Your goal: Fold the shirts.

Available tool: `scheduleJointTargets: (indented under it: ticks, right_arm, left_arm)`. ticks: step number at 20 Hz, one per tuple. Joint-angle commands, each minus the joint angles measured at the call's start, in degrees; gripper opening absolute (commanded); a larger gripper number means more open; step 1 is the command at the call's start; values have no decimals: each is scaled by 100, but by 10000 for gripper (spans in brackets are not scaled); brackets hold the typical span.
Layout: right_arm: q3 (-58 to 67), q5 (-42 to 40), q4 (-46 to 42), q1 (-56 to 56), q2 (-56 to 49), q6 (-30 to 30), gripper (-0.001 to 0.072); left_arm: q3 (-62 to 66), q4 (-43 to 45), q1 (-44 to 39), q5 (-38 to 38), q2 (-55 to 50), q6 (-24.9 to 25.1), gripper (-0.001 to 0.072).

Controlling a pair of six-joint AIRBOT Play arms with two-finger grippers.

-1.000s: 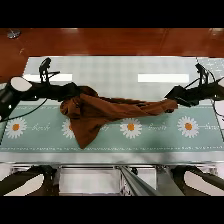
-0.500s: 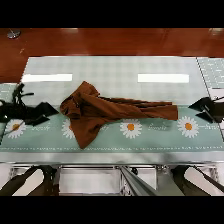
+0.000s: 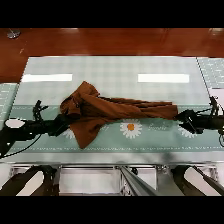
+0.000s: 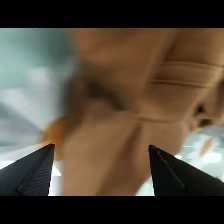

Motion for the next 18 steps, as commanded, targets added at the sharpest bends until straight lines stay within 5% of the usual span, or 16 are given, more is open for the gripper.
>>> scheduleJointTargets:
  ticks: [1, 3, 4, 5, 6, 18]
  right_arm:
    - [-66, -136, 15, 205, 11, -11, 617]
    - [-61, -184, -7, 201, 11, 20, 617]
    - [-59, -199, 11, 201, 11, 59, 617]
    - [-59, -219, 13, 203, 11, 70, 617]
    - [-59, -236, 20, 208, 11, 72, 617]
    - [511, -601, 380, 1145, -901, 402, 583]
  left_arm:
    - [-103, -702, -1172, 1095, -284, 98, 700]
    - [-4, -734, -1679, 1213, -546, 101, 698]
    - [85, -734, -1757, 1128, -625, 103, 606]
    - [164, -737, -1762, 1064, -632, 221, 208]
    - [262, -737, -1762, 1056, -614, 413, 23]
    - [876, -737, -1746, 916, -625, 485, 24]
